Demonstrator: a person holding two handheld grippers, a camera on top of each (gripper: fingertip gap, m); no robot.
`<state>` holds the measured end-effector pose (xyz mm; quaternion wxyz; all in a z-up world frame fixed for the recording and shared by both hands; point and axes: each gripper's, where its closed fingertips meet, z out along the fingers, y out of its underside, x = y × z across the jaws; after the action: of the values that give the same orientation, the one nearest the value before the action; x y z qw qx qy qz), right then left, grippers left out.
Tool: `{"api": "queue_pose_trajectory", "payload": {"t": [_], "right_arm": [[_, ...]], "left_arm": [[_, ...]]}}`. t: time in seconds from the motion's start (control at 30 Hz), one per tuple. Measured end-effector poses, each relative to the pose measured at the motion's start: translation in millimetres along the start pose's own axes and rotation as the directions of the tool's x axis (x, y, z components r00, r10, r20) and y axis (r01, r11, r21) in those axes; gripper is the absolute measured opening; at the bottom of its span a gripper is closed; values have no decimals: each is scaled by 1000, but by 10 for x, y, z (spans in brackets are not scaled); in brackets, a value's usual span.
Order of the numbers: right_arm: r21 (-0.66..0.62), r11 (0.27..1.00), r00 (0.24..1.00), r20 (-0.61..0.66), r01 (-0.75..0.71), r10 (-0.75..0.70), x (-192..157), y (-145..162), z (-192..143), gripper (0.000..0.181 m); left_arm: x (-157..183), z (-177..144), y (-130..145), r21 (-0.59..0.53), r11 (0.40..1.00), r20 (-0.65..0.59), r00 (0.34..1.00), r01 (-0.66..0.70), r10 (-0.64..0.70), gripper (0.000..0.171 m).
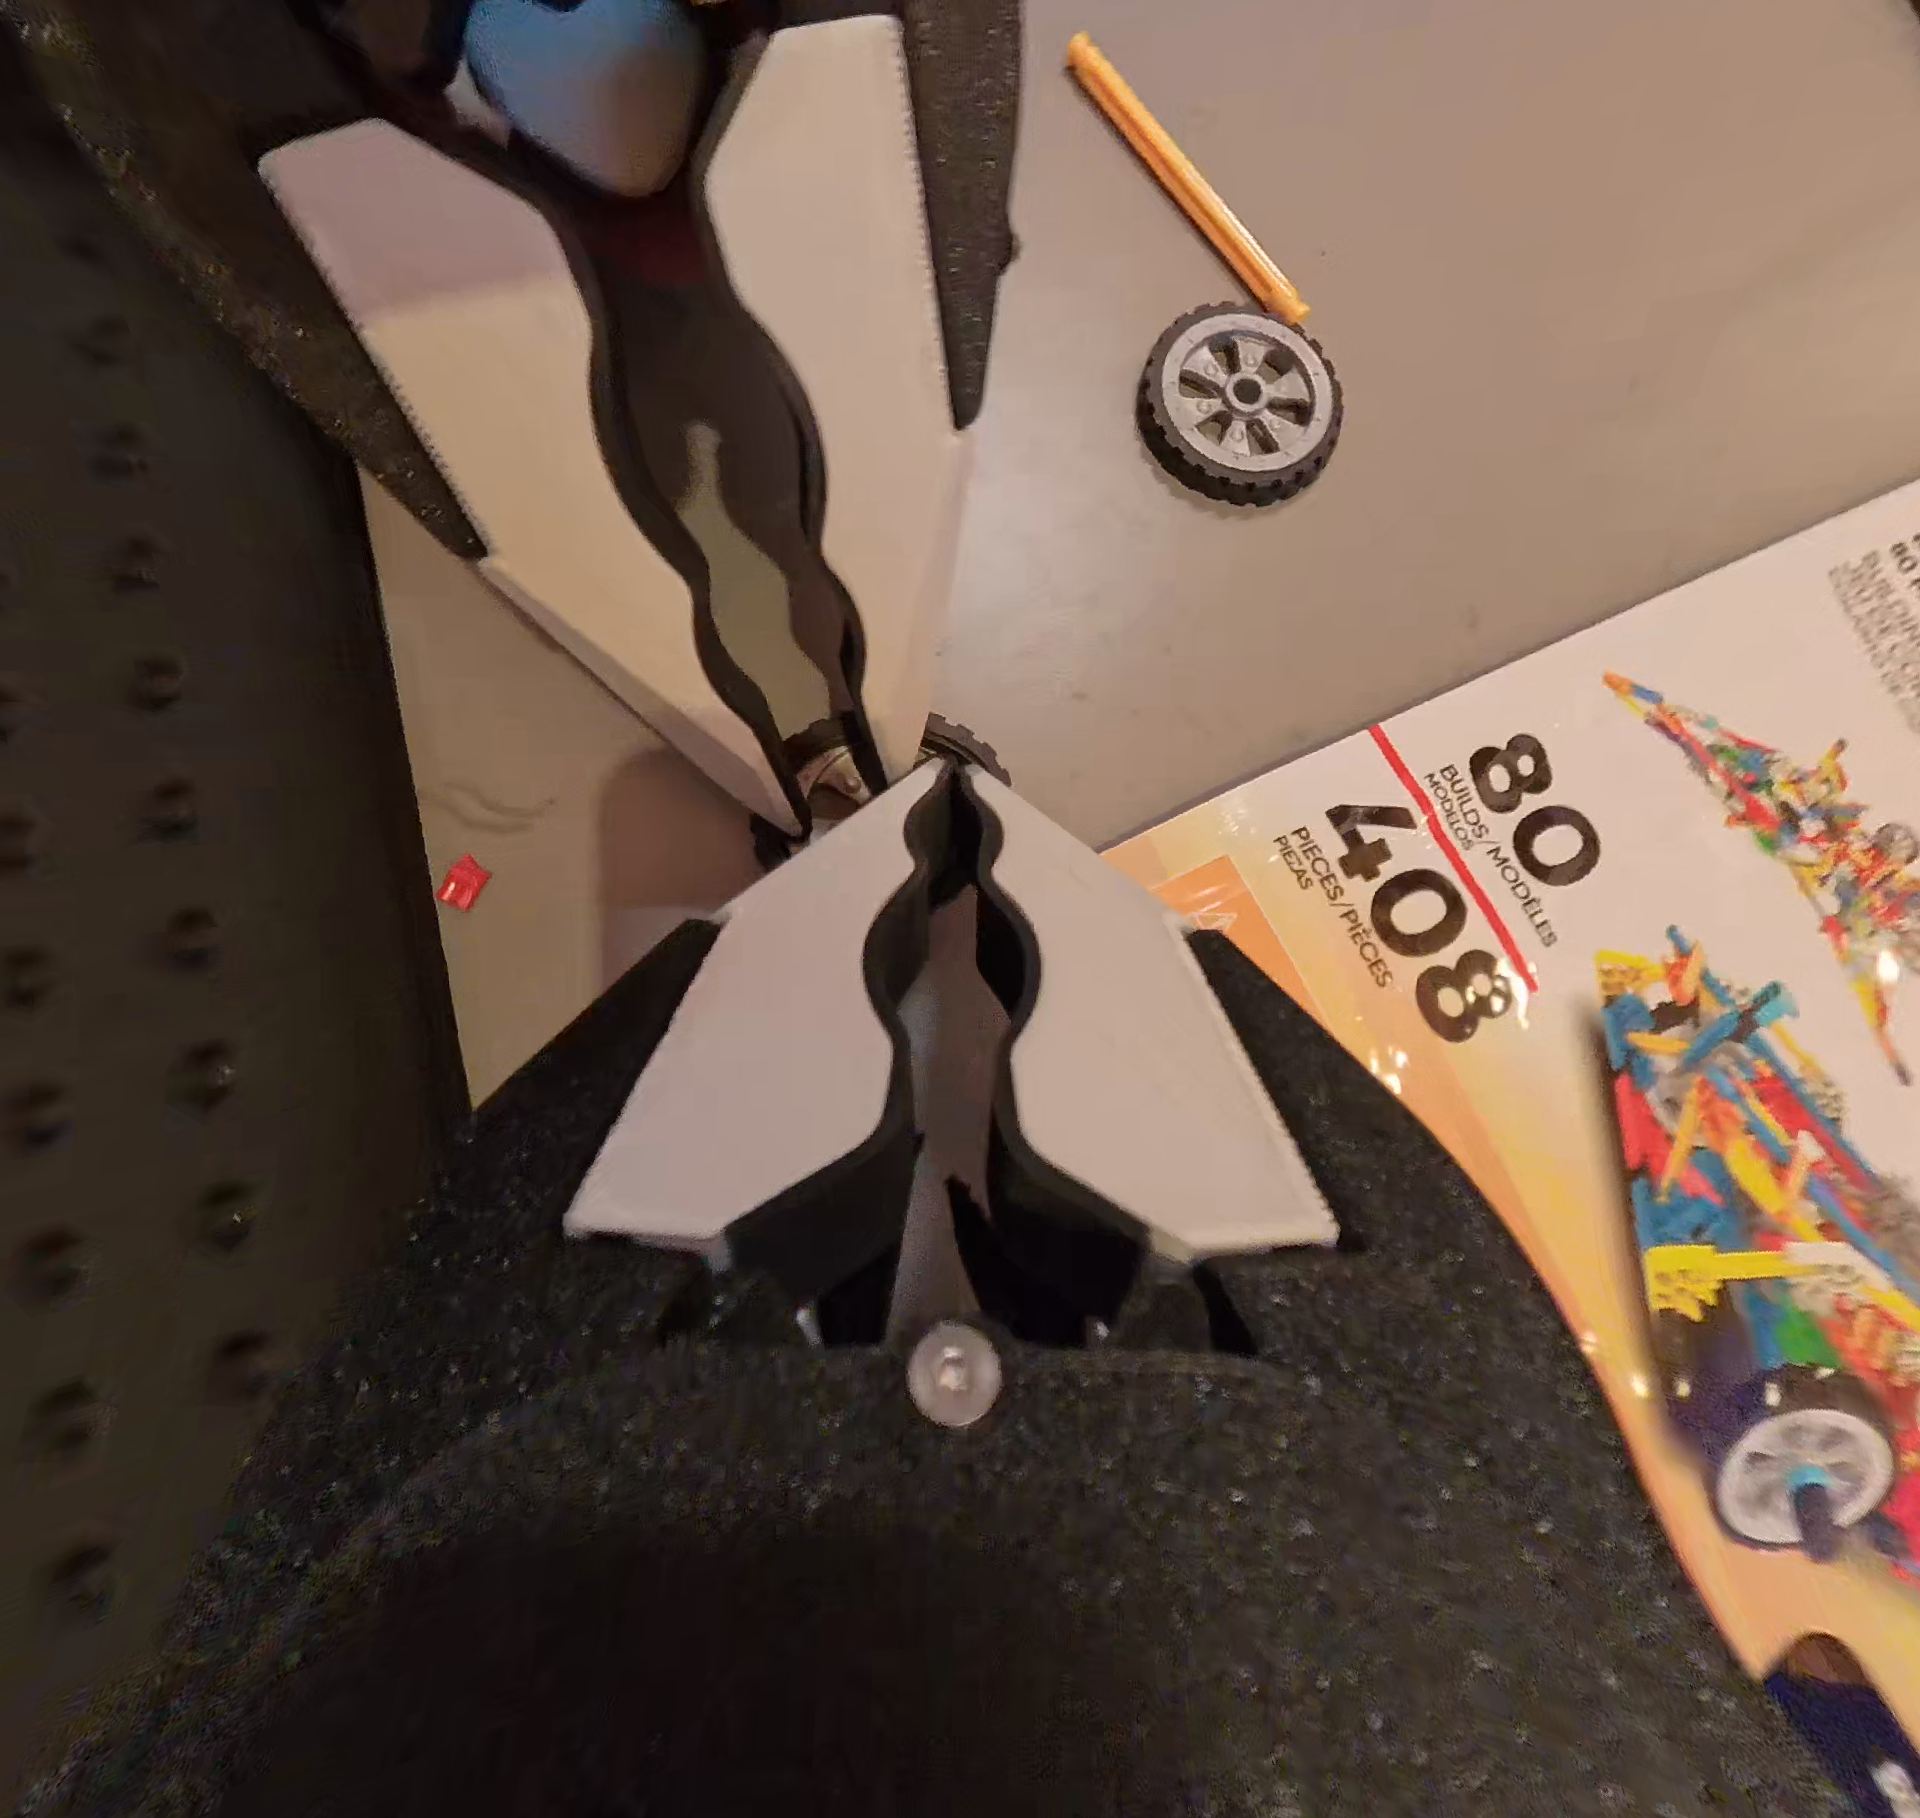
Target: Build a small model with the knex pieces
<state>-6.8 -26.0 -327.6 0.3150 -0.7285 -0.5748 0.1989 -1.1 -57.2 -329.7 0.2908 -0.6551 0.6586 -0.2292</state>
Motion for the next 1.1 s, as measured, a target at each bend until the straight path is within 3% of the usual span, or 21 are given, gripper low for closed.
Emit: {"api": "queue_pose_trajectory", "payload": {"t": [0.2,0.57,0.73,1.1], "right_arm": [[-10,994,994,32,-105,106,19,2,29,0],[-171,978,986,95,-117,135,29,-4,94,0],[-76,987,982,112,-145,153,26,3,89,0],[-29,989,986,87,-142,144,19,1,88,0]], "left_arm": [[-2,4,-4,-9,1000,23,999,-24,24,13],[-8,5,-4,-11,1000,38,999,-19,20,13],[-14,-45,47,-10,996,40,996,84,-83,15],[-28,-93,99,26,987,74,984,159,-161,17]]}}
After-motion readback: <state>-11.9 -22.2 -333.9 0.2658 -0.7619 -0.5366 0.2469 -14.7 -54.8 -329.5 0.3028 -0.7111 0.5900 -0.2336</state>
